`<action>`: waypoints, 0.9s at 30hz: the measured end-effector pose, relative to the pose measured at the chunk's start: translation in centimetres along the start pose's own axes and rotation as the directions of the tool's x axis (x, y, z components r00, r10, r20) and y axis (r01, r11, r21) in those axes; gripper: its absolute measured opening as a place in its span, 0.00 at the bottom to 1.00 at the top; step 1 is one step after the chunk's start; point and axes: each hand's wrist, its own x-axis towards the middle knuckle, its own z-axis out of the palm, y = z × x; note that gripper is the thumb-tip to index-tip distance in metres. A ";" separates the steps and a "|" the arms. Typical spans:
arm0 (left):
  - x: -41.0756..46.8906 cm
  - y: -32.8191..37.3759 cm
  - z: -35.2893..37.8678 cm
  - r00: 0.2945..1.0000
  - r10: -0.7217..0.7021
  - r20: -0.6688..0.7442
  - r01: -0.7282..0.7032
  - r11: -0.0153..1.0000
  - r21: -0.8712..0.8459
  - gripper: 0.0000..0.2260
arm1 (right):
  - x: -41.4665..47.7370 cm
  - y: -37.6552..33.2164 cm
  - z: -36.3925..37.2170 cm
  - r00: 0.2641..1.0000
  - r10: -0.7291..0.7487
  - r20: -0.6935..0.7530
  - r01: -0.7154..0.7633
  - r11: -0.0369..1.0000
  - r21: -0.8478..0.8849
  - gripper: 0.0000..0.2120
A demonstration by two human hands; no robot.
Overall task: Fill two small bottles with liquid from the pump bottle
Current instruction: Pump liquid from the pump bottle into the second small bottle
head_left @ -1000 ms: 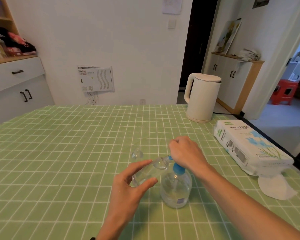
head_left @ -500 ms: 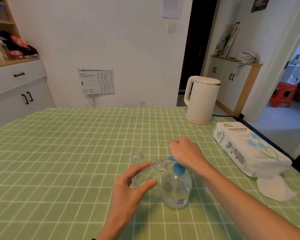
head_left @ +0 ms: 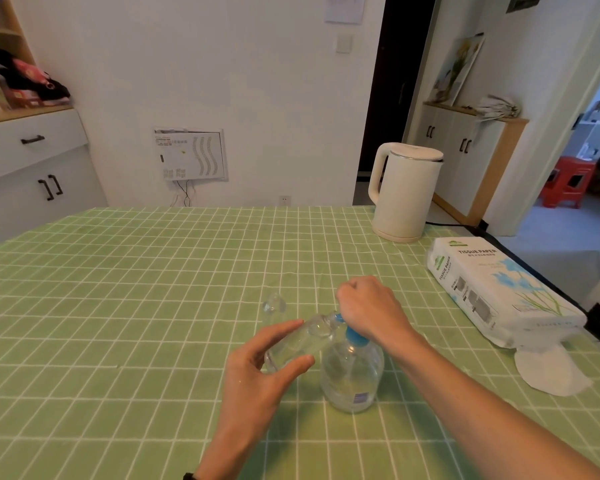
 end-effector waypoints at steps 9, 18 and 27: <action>-0.4 0.4 0.0 1.000 -0.016 0.003 0.016 1.000 -0.009 0.23 | -0.5 -0.6 -1.2 0.999 0.032 0.036 -0.045 0.895 0.444 0.20; -0.3 0.4 -0.2 1.000 -0.005 -0.003 0.005 0.999 -0.034 0.23 | -3.7 2.7 0.1 0.993 -0.060 0.099 -0.004 0.838 0.546 0.33; 0.0 -0.2 0.1 1.000 -0.010 0.007 0.010 0.998 -0.064 0.23 | -4.6 3.2 3.3 0.980 -0.066 -0.188 0.163 0.810 0.563 0.31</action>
